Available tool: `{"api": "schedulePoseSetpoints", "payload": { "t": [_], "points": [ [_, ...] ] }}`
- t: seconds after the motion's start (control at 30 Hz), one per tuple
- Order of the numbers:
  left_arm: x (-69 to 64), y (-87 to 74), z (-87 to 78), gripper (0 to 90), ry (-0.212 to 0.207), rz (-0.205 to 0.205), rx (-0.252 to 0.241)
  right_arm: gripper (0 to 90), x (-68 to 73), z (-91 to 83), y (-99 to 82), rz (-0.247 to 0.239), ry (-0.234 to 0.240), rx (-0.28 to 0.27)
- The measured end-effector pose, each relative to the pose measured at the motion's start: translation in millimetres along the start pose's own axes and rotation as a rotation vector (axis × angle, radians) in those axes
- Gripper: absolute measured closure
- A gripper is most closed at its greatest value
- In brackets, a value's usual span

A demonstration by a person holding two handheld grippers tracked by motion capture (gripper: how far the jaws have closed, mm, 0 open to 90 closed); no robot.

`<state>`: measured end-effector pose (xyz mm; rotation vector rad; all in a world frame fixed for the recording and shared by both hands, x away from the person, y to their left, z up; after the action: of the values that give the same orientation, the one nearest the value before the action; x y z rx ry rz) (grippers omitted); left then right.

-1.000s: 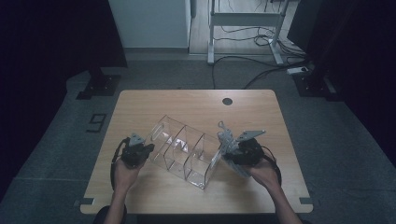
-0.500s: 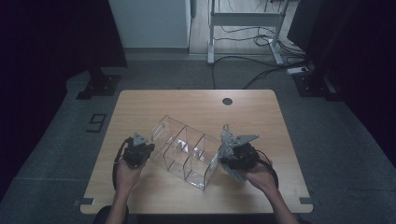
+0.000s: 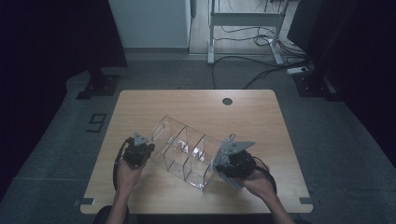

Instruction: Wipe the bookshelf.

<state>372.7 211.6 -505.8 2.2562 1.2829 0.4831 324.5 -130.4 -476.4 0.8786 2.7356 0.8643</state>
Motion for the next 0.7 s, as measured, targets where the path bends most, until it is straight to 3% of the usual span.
{"api": "schedulePoseSetpoints", "payload": {
  "t": [0.7],
  "points": [
    [-1.0, 0.6, -0.3, 86.4, 0.010, -0.009, 0.014, 58.3, 49.8, 0.3, -0.4, -0.112, 0.043, 0.049]
  ]
}}
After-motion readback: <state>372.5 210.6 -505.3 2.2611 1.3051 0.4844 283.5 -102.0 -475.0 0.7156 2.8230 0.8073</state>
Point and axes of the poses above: each handheld gripper's, and its own axes: z roughly forward along the jaws, y roughly out of its top, x roughly to its left, the point moved 3 cm from there along z, roughly forward along the jaws, and after that the axes turned 11 degrees about x, right-handed, at the moved point
